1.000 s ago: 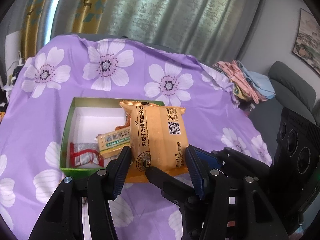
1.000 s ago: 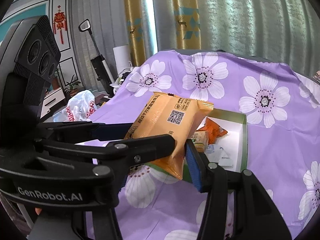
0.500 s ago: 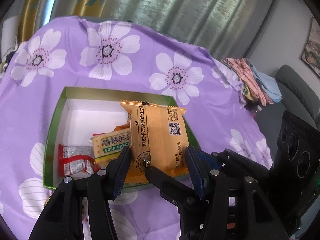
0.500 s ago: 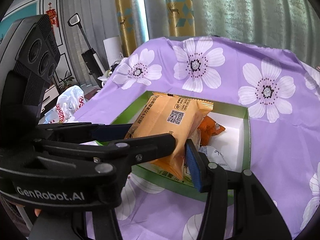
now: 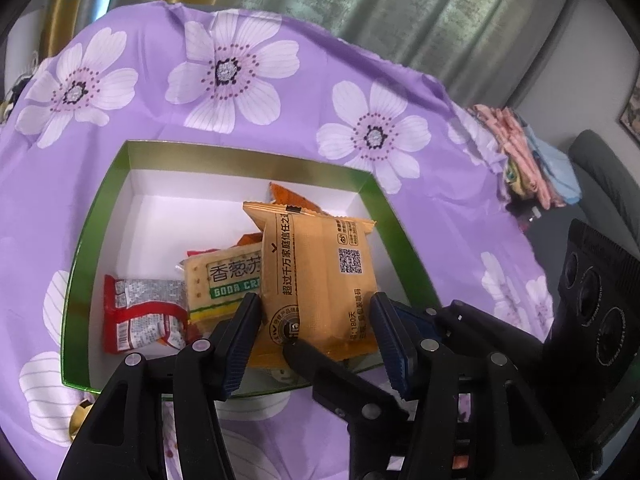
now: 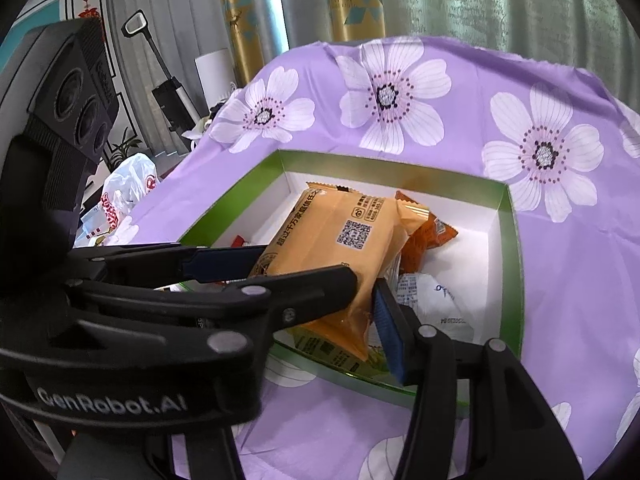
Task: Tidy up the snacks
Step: 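Lift the yellow biscuit packet and carry it into the green box, then open the right gripper to release the biscuit packet in the box, then withdraw the right gripper and reach toward the gold-and-black wrapped snack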
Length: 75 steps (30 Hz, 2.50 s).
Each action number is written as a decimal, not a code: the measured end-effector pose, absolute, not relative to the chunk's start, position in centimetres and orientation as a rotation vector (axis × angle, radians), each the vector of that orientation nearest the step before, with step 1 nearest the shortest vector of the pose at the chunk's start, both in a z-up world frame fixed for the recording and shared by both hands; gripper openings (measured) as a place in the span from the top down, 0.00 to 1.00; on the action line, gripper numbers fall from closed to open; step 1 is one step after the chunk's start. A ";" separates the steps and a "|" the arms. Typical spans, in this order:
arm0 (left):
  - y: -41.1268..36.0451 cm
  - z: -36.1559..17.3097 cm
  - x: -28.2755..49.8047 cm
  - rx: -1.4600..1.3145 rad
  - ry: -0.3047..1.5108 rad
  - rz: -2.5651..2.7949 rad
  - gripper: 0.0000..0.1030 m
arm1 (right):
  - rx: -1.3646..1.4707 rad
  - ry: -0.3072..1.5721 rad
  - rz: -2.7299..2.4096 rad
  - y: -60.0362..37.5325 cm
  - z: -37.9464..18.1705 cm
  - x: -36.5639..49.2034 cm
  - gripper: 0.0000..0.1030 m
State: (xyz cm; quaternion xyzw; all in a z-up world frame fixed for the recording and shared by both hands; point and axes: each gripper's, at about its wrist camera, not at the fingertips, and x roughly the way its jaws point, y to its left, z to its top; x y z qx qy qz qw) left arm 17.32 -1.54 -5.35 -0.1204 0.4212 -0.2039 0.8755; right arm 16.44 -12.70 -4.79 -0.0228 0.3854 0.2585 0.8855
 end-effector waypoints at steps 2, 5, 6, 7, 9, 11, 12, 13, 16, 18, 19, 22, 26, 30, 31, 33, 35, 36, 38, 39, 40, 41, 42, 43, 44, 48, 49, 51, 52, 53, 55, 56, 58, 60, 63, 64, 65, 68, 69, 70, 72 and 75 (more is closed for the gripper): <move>-1.6 -5.5 17.5 -0.245 0.883 -0.415 0.46 | -0.054 0.812 0.532 -12.5 -5.1 16.6 0.45; -1.6 -5.7 17.6 -0.244 0.887 -0.401 0.46 | -0.048 0.817 0.531 -12.5 -5.2 16.7 0.43; -1.5 -5.6 17.6 -0.242 0.884 -0.392 0.46 | -0.044 0.817 0.535 -12.5 -5.1 16.6 0.42; -1.5 -5.5 17.6 -0.240 0.884 -0.389 0.43 | -0.042 0.816 0.538 -12.5 -5.1 16.6 0.41; -1.5 -5.2 17.5 -0.237 0.878 -0.381 0.34 | -0.047 0.808 0.535 -12.4 -4.9 16.4 0.40; -1.4 -4.6 17.2 -0.223 0.861 -0.368 0.23 | -0.046 0.801 0.536 -12.5 -4.5 16.1 0.36; -1.3 -4.3 16.9 -0.215 0.852 -0.357 0.22 | -0.042 0.796 0.536 -12.5 -4.4 16.0 0.29; -1.3 -4.1 16.8 -0.211 0.849 -0.351 0.21 | -0.039 0.791 0.533 -12.6 -4.2 15.8 0.23; -1.0 -3.1 16.0 -0.185 0.832 -0.328 0.12 | -0.031 0.766 0.515 -13.0 -3.4 15.0 0.16; -0.7 -2.4 15.3 -0.175 0.811 -0.318 0.05 | -0.026 0.756 0.505 -13.3 -2.8 14.4 0.11; -0.5 -1.9 14.8 -0.172 0.796 -0.313 0.03 | -0.028 0.751 0.494 -13.4 -2.5 14.1 0.10; 0.1 -0.9 13.6 -0.160 0.771 -0.301 0.03 | -0.027 0.727 0.470 -13.9 -1.4 12.9 0.02; 1.1 0.2 11.6 -0.151 0.745 -0.274 0.01 | -0.023 0.695 0.433 -14.8 0.2 11.2 0.01; 1.9 1.4 9.5 -0.144 0.708 -0.235 0.01 | -0.013 0.679 0.414 -15.5 1.5 9.7 0.00; 1.9 1.6 9.1 -0.140 0.706 -0.226 0.01 | -0.010 0.674 0.412 -15.6 1.8 9.3 0.00; 2.2 2.2 8.0 -0.128 0.691 -0.203 0.01 | 0.000 0.659 0.409 -15.9 2.6 8.3 0.00; 2.4 2.7 7.0 -0.127 0.679 -0.193 0.01 | 0.002 0.648 0.408 -16.1 3.2 7.4 0.00; 2.5 3.0 6.4 -0.125 0.669 -0.188 0.01 | 0.001 0.641 0.406 -16.2 3.5 7.0 0.00; 2.7 3.4 5.6 -0.119 0.660 -0.172 0.01 | 0.002 0.630 0.412 -16.3 4.1 6.2 0.00; 2.8 3.7 5.1 -0.117 0.650 -0.165 0.01 | -0.002 0.627 0.407 -16.4 4.3 5.9 0.00; 2.8 3.8 4.6 -0.119 0.644 -0.164 0.01 | -0.004 0.620 0.397 -16.5 4.5 5.6 0.00; 3.0 4.0 4.2 -0.122 0.642 -0.162 0.01 | -0.006 0.612 0.391 -16.7 4.7 5.3 0.00; 3.1 4.1 3.9 -0.123 0.642 -0.158 0.01 | -0.005 0.609 0.389 -16.8 4.9 5.0 0.00; 3.1 4.2 3.5 -0.121 0.637 -0.155 0.01 | -0.001 0.607 0.388 -17.0 5.1 4.7 0.00; 3.1 4.3 3.1 -0.116 0.631 -0.151 0.01 | 0.003 0.604 0.387 -17.1 5.2 4.4 0.00; 3.1 4.5 2.1 -0.104 0.623 -0.137 0.01 | 0.000 0.583 0.389 -17.3 6.1 2.9 0.00; 3.1 4.6 1.9 -0.104 0.623 -0.138 0.01 | -0.001 0.579 0.393 -17.3 6.3 2.6 0.00; 3.0 4.7 1.5 -0.100 0.619 -0.135 0.01 | 0.000 0.569 0.400 -17.3 6.6 2.1 0.00; 3.1 4.7 1.4 -0.097 0.618 -0.132 0.01 | -0.001 0.566 0.400 -17.3 6.8 1.8 0.00; 3.1 4.8 1.2 -0.096 0.616 -0.131 0.01 | -0.002 0.563 0.399 -17.3 6.9 1.7 0.00; 3.1 4.8 1.2 -0.100 0.616 -0.137 0.01 | -0.001 0.556 0.399 -17.4 7.2 1.2 0.00; 3.1 4.8 1.1 -0.100 0.616 -0.137 0.01 | -0.001 0.553 0.399 -17.5 7.3 1.1 0.00; 3.1 4.9 0.9 -0.100 0.613 -0.138 0.01 | -0.001 0.548 0.397 -17.6 7.5 0.6 0.00; 3.1 5.0 0.6 -0.099 0.613 -0.139 0.01 | -0.003 0.544 0.400 -17.4 7.7 0.4 0.00; 3.1 5.1 0.2 -0.107 0.610 -0.148 0.01 | -0.006 0.540 0.404 -17.3 7.8 0.0 0.00; 3.1 5.2 0.0 -0.106 0.609 -0.147 0.01 | -0.008 0.538 0.404 -17.3 7.9 -0.1 0.00; 3.1 5.2 0.1 -0.104 0.608 -0.148 0.01 | -0.009 0.537 0.403 -17.2 7.9 -0.2 0.00; 3.2 5.3 -0.1 -0.106 0.605 -0.152 0.01 | -0.014 0.533 0.401 -17.1 8.0 -0.5 0.00; 3.3 5.4 -0.2 -0.107 0.602 -0.155 0.01 | -0.013 0.532 0.403 -17.1 8.0 -0.5 0.00; 3.4 5.5 -0.3 -0.107 0.601 -0.156 0.01 | -0.014 0.531 0.405 -17.1 8.0 -0.5 0.00; 3.5 5.6 -0.4 -0.107 0.599 -0.157 0.01 | -0.015 0.530 0.405 -17.1 8.0 -0.5 0.00; 3.4 5.6 -0.5 -0.108 0.600 -0.158 0.01 | -0.019 0.527 0.406 -17.0 8.0 -0.7 0.00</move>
